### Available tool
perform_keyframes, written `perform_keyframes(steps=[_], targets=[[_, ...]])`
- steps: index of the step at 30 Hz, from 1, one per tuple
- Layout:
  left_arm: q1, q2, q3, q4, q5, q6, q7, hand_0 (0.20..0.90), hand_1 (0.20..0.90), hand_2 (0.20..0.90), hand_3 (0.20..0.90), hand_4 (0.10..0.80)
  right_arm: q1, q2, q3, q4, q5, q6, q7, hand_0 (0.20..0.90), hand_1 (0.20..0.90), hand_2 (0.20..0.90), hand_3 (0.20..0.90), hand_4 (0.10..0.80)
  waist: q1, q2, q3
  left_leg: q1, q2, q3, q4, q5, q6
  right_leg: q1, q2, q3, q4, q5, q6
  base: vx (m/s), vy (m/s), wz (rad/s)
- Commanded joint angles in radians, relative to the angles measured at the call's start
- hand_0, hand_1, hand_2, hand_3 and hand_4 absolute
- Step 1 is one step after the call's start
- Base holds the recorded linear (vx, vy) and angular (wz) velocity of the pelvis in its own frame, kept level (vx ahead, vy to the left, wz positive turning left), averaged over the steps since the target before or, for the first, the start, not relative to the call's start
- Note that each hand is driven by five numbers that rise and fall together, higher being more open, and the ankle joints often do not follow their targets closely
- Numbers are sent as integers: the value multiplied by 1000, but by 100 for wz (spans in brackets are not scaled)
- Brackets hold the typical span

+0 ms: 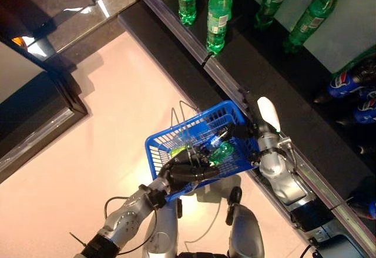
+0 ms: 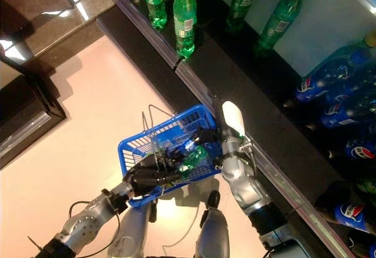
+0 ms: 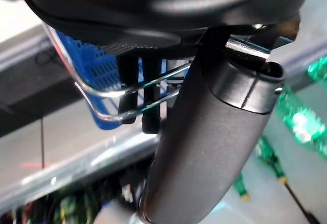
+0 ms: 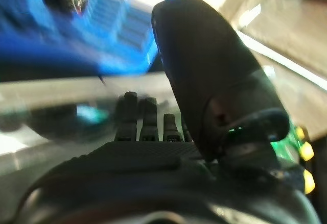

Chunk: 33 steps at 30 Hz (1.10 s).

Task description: Pick up the drink and place into the basket.

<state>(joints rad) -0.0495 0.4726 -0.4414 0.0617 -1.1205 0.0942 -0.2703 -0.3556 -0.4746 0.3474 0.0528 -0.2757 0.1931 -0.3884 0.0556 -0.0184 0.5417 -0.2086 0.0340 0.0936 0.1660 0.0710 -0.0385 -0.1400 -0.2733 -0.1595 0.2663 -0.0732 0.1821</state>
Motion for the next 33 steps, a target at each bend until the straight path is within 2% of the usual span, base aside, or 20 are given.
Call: perform_keyframes(steps=[1,9,12,14,23,33], targets=[[-100,-134,98,-449,-81,-289,-175,300,300,300,200,100,-29,-82,-65,-157,-3,-150,-94,900,900,900,900,800,12,33,-93,67,12,-45,84,-114,-46,24,19,14,-76,131,10,12,9,-4],[-26,-128,107,-427,-77,-319,-154,300,300,300,200,100,67,-101,-85,-180,43,-222,-115,900,900,900,900,800,13,32,-159,131,22,-40,17,-100,-58,88,28,6,-127,128,11,25,4,-3],[3,-133,108,-398,-42,-360,-104,300,300,300,200,100,113,-70,-92,-182,117,-285,-113,900,900,900,900,800,11,27,-192,155,30,-31,2,-96,-66,111,32,5,-140,124,9,48,1,1],[18,-134,116,-377,-7,-378,-72,300,300,300,200,100,143,-62,-96,-187,94,-299,-112,900,900,900,900,800,9,24,-210,167,32,-29,-6,-96,-68,119,33,7,-146,123,9,55,6,0],[190,-150,220,-242,126,-463,14,300,300,300,200,100,397,8,-133,-204,161,-409,-6,900,900,900,900,800,-11,10,-319,238,53,-10,-75,-83,-71,171,54,12,-186,118,5,55,15,-2],[241,-180,267,-34,160,-525,56,300,300,300,200,100,518,68,-135,-102,402,-497,103,900,900,900,900,800,-39,2,-374,282,61,2,-148,-62,-71,199,71,20,-228,126,1,-14,5,-9]])
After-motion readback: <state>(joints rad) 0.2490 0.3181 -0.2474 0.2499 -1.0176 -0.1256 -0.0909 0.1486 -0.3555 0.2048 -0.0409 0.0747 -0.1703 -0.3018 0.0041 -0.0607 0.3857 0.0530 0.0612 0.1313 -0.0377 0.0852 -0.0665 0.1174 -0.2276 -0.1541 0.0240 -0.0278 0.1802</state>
